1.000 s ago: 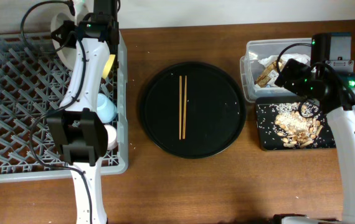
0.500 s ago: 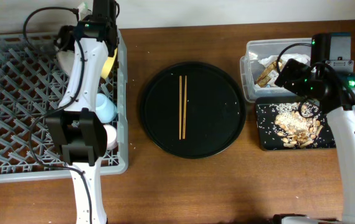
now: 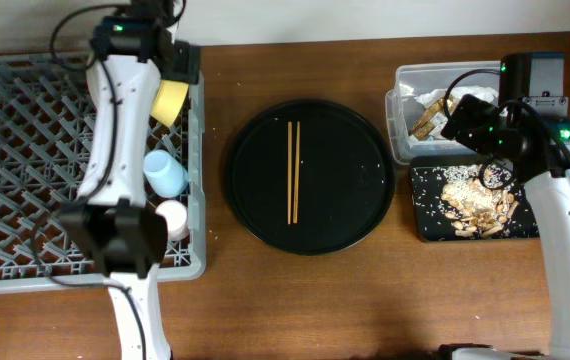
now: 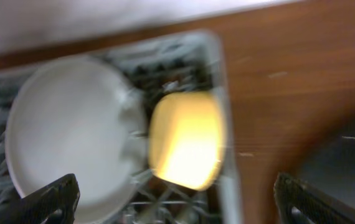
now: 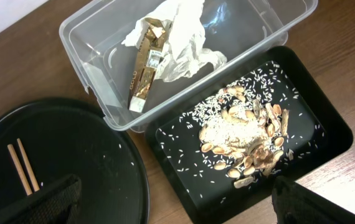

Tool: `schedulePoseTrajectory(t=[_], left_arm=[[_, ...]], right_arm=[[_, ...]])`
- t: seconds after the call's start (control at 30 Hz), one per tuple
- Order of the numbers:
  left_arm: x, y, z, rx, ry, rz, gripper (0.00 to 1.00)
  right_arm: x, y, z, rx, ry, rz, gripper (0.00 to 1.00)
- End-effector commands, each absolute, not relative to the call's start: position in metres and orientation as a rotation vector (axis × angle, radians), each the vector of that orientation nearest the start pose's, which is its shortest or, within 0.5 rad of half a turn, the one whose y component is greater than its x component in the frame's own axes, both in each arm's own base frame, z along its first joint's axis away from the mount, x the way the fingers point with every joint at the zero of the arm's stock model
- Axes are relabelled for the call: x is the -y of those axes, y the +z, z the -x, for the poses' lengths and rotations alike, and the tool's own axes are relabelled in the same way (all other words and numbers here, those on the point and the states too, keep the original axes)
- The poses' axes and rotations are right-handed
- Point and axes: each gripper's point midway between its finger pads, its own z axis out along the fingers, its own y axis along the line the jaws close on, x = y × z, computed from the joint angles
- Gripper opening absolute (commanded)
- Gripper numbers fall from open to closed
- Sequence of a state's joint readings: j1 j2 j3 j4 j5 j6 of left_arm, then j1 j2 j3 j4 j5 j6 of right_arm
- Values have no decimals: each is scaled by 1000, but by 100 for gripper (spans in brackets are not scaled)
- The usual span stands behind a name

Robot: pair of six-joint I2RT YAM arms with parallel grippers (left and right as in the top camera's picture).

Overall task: Sort waste into correct bins and load items into the dishwasher rack
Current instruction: 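Stand the white plate upright in the rack and release it, then grasp one wooden chopstick on the black tray with the left gripper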

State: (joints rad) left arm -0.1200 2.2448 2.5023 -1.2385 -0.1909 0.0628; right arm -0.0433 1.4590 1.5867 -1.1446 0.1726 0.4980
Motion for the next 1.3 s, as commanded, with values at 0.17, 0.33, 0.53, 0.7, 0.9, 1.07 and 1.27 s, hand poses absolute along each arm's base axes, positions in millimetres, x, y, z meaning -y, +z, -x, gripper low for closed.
schedulePoseTrajectory(t=[0.17, 0.33, 0.53, 0.7, 0.9, 1.07, 1.27], left_arm=[[126, 274, -467, -2619, -301, -283, 99], [167, 215, -457, -2761, -399, -342, 93], [216, 145, -446, -2849, -408, -454, 53], [241, 94, -451, -2832, -443, -389, 41], [239, 42, -444, -2871, -256, -280, 41], [251, 23, -437, -2887, -212, -328, 42], [251, 21, -434, -2905, -230, -324, 43]], right_arm=[[50, 262, -353, -2438, -72, -770, 99], [50, 262, -353, -2438, -72, -770, 98], [50, 262, -353, -2438, -72, -770, 98], [50, 262, -353, -2438, -72, -770, 98], [50, 262, -353, -2438, -72, -770, 98], [50, 262, -353, -2438, -72, -770, 99], [50, 262, -353, -2438, -72, -770, 98]])
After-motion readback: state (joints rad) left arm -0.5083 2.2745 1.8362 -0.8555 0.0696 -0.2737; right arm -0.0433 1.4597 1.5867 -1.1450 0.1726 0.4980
